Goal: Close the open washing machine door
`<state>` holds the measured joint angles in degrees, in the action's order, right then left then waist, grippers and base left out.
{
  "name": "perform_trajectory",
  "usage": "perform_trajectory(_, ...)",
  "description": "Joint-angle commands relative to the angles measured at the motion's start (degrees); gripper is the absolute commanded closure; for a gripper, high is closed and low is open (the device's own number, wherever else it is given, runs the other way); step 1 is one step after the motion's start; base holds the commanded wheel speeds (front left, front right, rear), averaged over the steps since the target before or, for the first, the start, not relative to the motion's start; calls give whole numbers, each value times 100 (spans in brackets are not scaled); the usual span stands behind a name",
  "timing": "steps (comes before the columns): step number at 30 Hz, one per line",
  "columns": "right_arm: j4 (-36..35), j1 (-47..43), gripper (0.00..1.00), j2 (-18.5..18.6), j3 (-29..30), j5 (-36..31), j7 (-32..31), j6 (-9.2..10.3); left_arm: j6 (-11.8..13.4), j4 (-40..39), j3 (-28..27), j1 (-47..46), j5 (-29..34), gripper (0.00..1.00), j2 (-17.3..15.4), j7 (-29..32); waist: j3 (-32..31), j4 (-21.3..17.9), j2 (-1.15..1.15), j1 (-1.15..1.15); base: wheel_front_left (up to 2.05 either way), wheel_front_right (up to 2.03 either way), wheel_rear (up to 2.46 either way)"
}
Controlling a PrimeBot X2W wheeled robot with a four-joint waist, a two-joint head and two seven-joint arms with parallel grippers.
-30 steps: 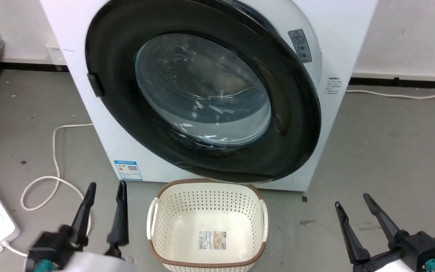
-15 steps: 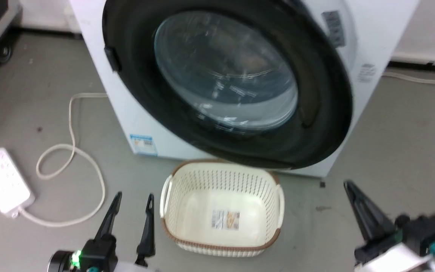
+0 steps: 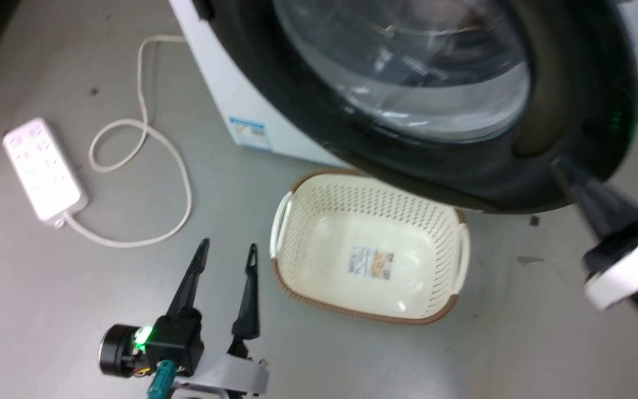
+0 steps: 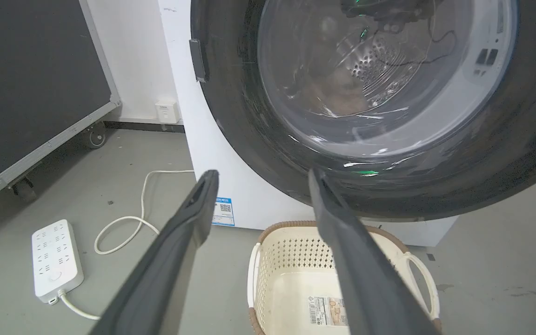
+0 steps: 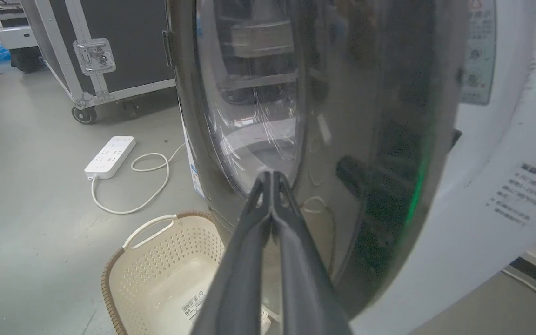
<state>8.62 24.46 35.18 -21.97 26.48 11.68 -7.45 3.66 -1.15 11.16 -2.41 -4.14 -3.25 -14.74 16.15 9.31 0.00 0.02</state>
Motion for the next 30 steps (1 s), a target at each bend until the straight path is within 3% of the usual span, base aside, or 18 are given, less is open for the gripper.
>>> perform_trajectory(1, 114, 203, 100, 98, -19, 128, -9, -3, 38, -4, 41, -107, 6, 0, 10, -26, 191, 181, 0, -2, 0, 0, 0)
perform_trajectory(11, 1283, 1632, 100, 492, 51, 756, -184, -3, 193, -55, 221, -328, -34, 0, 31, -26, 494, 406, 0, -2, 0, 0, 0)
perform_trajectory(20, 2313, 2573, 100, 312, 147, 833, -299, -3, 327, -31, 340, -405, -93, 0, 35, -26, 602, 417, 0, -2, 0, 0, 0)
perform_trajectory(28, 2654, 2443, 100, 42, -131, 889, 43, -3, 307, 63, 257, -379, -111, 0, 36, -26, 212, 231, 0, -2, 0, 0, 0)
perform_trajectory(29, 2656, 2369, 93, 3, -149, 904, 95, -3, 291, 74, 232, -361, -110, 0, 36, -26, 128, 188, 0, -2, 0, 0, 0)
perform_trajectory(30, 2638, 2279, 44, -28, -163, 900, 151, -3, 272, 86, 207, -344, -112, 0, 36, -26, 39, 149, 0, -2, 0, 0, 0)
